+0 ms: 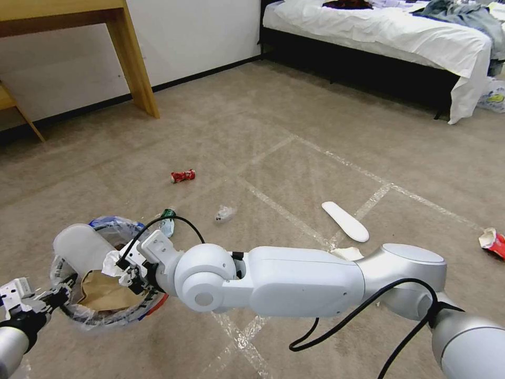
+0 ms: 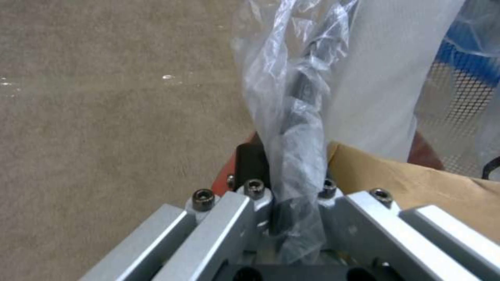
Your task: Pick up the trash bin and place the garbage on the floor into it.
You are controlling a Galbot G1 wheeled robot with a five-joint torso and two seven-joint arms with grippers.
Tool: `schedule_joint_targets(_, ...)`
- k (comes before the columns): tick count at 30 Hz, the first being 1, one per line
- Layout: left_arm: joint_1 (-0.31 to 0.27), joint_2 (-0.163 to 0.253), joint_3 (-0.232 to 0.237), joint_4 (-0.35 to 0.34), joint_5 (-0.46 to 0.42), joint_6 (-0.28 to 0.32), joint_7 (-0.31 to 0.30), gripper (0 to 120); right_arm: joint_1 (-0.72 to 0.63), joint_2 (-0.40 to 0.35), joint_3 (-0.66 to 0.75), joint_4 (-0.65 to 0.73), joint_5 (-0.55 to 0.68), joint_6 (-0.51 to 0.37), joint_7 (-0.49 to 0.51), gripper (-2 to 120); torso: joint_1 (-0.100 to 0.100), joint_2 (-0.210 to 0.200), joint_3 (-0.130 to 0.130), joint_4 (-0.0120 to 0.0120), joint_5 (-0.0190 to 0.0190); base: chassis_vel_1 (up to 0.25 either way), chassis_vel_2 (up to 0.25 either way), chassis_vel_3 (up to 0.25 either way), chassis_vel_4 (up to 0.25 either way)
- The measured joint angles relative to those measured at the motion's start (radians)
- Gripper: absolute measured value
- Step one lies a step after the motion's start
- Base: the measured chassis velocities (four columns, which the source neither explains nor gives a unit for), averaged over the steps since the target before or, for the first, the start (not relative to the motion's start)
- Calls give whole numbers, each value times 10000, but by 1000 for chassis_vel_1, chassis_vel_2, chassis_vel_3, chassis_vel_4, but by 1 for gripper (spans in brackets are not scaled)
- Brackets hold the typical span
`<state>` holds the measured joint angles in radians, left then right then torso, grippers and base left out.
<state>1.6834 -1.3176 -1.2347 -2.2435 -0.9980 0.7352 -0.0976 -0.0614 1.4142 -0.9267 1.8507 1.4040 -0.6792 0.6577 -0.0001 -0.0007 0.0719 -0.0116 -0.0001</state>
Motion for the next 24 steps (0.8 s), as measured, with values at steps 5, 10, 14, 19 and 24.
schedule_joint_targets(5,2,0,0,23,5,0,5,1,-2,-49,-1,13,-1,-40,42,22,0,0,0,1,0,0,0,0,0)
schedule_joint_targets(10,-12,-12,21,35,18,0,11,1,0,-94,0,22,-4,-53,52,35,0,0,0,0,0,0,0,0,0)
schedule_joint_targets(14,-37,-13,41,79,41,1,14,1,0,-152,0,74,-12,-69,54,51,0,0,0,0,0,0,0,0,0)
schedule_joint_targets(19,-56,-17,67,152,84,1,16,1,0,-203,39,125,-13,-83,54,69,0,0,0,0,1,0,0,0,0)
schedule_joint_targets(24,-106,-34,94,230,115,2,21,1,45,-240,109,216,-3,-87,53,89,1,0,0,0,1,0,0,0,0)
